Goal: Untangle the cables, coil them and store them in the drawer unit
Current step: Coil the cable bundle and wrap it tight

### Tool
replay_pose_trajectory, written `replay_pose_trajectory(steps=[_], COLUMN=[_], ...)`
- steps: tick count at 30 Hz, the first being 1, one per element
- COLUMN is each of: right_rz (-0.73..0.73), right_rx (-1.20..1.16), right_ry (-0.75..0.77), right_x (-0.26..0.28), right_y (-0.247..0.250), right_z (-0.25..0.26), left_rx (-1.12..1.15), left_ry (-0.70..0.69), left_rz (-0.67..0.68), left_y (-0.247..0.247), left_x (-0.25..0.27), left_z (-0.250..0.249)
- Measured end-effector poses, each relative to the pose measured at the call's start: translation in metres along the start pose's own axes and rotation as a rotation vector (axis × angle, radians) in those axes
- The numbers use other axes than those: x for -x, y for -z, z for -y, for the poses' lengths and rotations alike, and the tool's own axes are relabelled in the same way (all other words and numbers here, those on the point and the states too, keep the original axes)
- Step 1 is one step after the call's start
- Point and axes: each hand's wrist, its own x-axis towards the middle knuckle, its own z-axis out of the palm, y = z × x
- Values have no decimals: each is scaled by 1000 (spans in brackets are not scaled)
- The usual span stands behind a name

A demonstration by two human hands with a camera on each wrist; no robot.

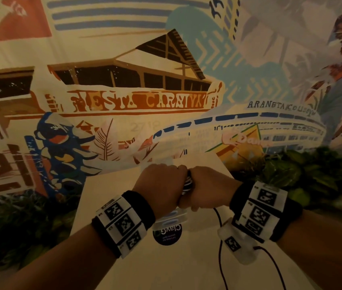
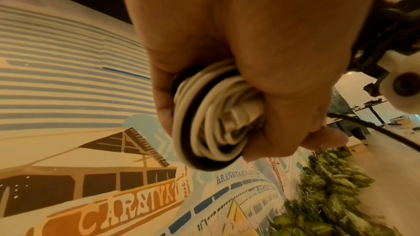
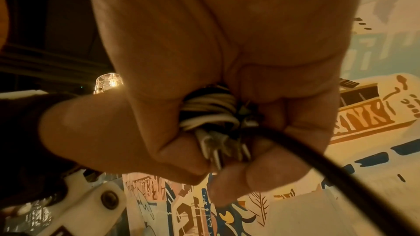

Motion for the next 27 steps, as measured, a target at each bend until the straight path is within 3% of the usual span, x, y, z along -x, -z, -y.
replay_pose_trajectory(steps=[3,7,12,19,21,24,27], right_rz=[16,26,115,325,289,117,48], right_rx=[-46,-273,-351,-422,-424,-175,-54], right_ry=[1,-124,-126,-162,-144,-89,11], right_x=[0,-1,2,6,5,3,4], right_y=[2,6,7,18,16,6,-1], right_z=[-2,-9,-9,1,4,11,14], left_rx=[-15,12,124,88,76,64,72], left_ry=[58,30,-3,-28,-27,-30,-40], left_rz=[-20,-176,-50,-18,-34,-46,-38], left_y=[-8,-11,-11,4,8,11,14], left_x=[0,6,5,10,11,13,16], left_z=[-1,6,11,4,4,2,4])
